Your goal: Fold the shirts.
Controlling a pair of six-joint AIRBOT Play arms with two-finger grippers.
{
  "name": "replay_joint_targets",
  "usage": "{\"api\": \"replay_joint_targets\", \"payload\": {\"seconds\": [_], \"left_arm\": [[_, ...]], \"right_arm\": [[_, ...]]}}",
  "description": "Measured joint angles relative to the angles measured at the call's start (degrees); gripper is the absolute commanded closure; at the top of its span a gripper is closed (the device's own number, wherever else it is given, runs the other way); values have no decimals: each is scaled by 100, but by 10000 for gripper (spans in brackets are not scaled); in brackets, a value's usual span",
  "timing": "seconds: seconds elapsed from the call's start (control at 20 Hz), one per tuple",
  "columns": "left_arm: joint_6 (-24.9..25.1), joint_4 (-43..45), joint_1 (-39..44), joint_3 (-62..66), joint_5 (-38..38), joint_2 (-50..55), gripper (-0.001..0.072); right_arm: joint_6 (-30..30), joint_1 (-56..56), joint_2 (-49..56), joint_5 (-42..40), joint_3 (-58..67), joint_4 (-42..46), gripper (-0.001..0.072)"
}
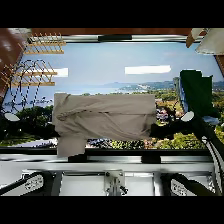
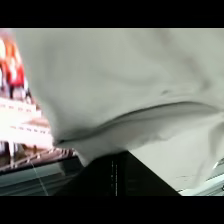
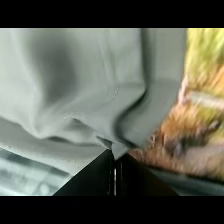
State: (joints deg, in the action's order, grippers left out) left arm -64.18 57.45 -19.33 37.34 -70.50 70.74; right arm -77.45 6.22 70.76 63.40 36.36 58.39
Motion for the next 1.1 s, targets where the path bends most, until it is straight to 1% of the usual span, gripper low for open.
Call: {"api": "replay_joint_targets", "payload": {"seconds": [0.1,0.2,0.3,0.4,0.65,0.85,0.9,0.95,1.0,1.05,1.1], "left_arm": [[39,-37,-2,525,-157,-52,678],[52,-81,7,1117,-262,-46,678],[42,-144,4,1668,-247,87,678],[-9,-393,11,2168,-160,378,678],[-118,-1086,162,3421,52,1530,677],[-380,-1309,398,4052,160,2465,677],[-455,-1322,435,4124,201,2638,671],[-516,-1357,452,4183,201,2776,558],[-566,-1377,463,4229,208,2870,310],[-603,-1392,463,4256,221,2931,30],[-656,-1397,461,4284,205,2970,25]], "right_arm": [[168,-42,-240,-7,291,7,633],[160,-42,-415,-275,706,236,633],[114,-109,-354,-509,1093,380,634],[52,-221,-39,-758,1521,505,633],[-61,-553,1250,-1215,2765,621,632],[-238,-638,1971,-1276,3316,734,630],[-278,-640,2076,-1220,3377,859,596],[-319,-640,2138,-1141,3418,984,461],[-345,-634,2166,-1095,3453,1099,234],[-358,-610,2164,-1036,3475,1185,195],[-358,-577,2129,-999,3491,1252,195]]}}
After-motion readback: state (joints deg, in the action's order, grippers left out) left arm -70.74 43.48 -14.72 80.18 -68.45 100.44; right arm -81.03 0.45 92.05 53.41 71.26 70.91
